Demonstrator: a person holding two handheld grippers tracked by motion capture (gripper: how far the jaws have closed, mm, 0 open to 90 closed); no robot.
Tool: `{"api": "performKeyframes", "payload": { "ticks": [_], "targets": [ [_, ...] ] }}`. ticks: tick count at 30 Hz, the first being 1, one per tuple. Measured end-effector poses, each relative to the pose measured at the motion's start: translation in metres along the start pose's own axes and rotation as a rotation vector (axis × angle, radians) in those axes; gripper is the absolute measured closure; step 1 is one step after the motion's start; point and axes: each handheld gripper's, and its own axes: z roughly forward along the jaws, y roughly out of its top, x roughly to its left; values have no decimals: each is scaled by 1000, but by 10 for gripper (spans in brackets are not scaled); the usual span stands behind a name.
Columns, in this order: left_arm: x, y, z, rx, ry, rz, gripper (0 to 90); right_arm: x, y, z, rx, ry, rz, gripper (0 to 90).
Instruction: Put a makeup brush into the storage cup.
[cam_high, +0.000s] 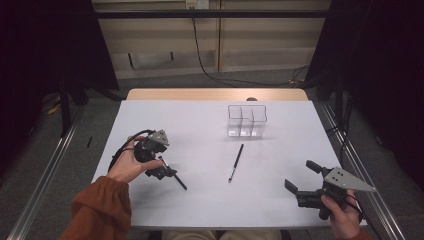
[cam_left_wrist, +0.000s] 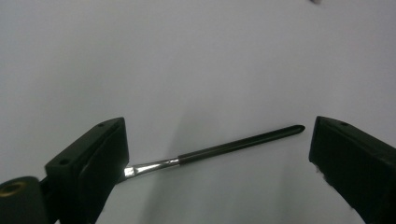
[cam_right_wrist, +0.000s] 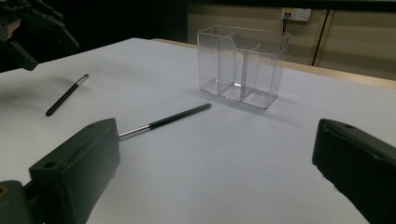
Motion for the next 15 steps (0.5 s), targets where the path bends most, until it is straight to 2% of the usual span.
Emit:
{"api": "performKeyframes", "payload": {
  "ticks": [5, 6, 8, 10, 13, 15],
  "targets": [
    [5, 1, 6, 76, -14, 39, 48, 0, 0, 0, 1, 1, 1, 5],
    [7, 1, 8, 81, -25, 35, 49, 0, 0, 1, 2, 1, -1, 5],
    [9, 0, 11, 93, -26, 53, 53, 0, 0, 0, 2, 3, -3, 5],
    [11, -1, 15, 117, -50, 50, 56, 1, 0, 1, 3, -1, 2, 5],
    [11, -1, 21, 158, -55, 79, 56, 1, 0, 1, 8, 3, -1, 5],
    [11, 0, 24, 183, -55, 80, 56, 1, 0, 1, 8, 5, -2, 5]
  ]
}}
